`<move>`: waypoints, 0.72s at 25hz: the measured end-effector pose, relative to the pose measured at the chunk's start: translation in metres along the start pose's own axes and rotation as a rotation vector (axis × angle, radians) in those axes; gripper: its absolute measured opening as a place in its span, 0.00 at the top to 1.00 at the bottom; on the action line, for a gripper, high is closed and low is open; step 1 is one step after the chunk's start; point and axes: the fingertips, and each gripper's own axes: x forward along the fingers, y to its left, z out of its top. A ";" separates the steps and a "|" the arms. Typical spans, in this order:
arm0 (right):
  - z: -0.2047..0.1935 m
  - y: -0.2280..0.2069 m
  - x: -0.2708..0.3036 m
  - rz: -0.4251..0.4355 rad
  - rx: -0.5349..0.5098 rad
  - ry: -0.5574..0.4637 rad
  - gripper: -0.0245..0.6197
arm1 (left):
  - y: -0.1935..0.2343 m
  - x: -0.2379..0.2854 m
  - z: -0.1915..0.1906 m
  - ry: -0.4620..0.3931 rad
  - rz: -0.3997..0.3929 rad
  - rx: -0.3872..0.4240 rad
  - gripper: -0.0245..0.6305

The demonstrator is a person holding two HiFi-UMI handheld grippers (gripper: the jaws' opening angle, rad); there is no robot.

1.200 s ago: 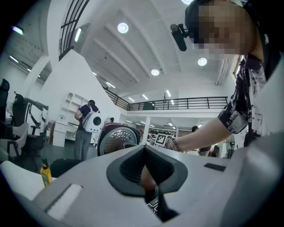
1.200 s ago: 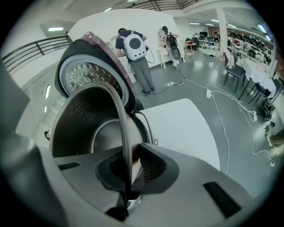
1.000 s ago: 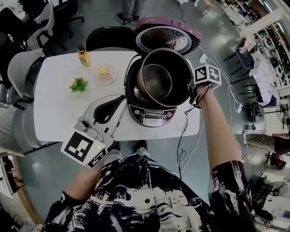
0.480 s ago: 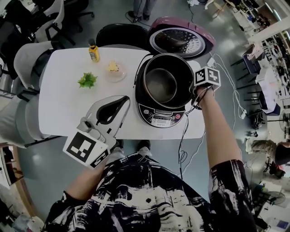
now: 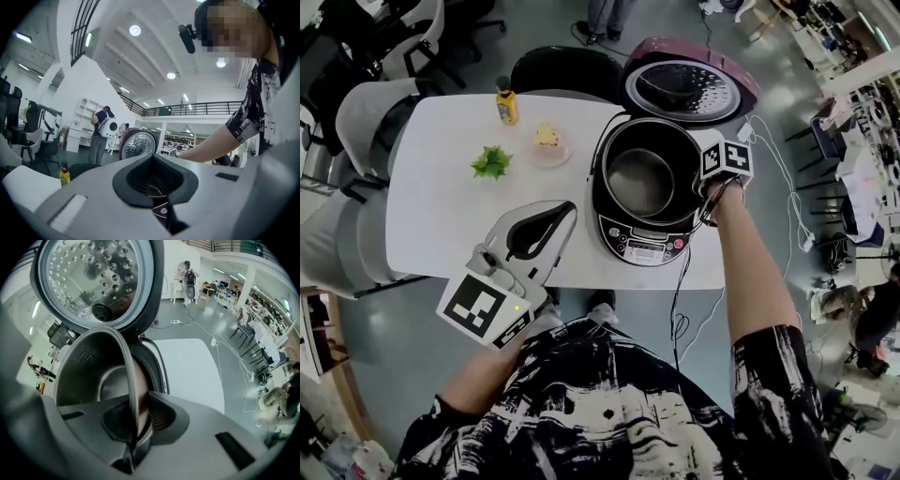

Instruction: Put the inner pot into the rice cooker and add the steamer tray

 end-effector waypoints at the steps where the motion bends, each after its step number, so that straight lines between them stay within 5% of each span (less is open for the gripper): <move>1: 0.000 -0.001 0.002 -0.018 -0.012 0.005 0.95 | 0.001 -0.001 -0.001 0.000 0.002 -0.002 0.96; 11: 0.005 -0.003 0.011 -0.118 -0.122 0.058 0.95 | 0.014 -0.007 -0.008 0.004 0.022 -0.019 0.96; 18: 0.004 -0.001 0.013 -0.216 -0.290 0.110 0.95 | 0.014 -0.004 -0.008 0.001 0.012 -0.023 0.96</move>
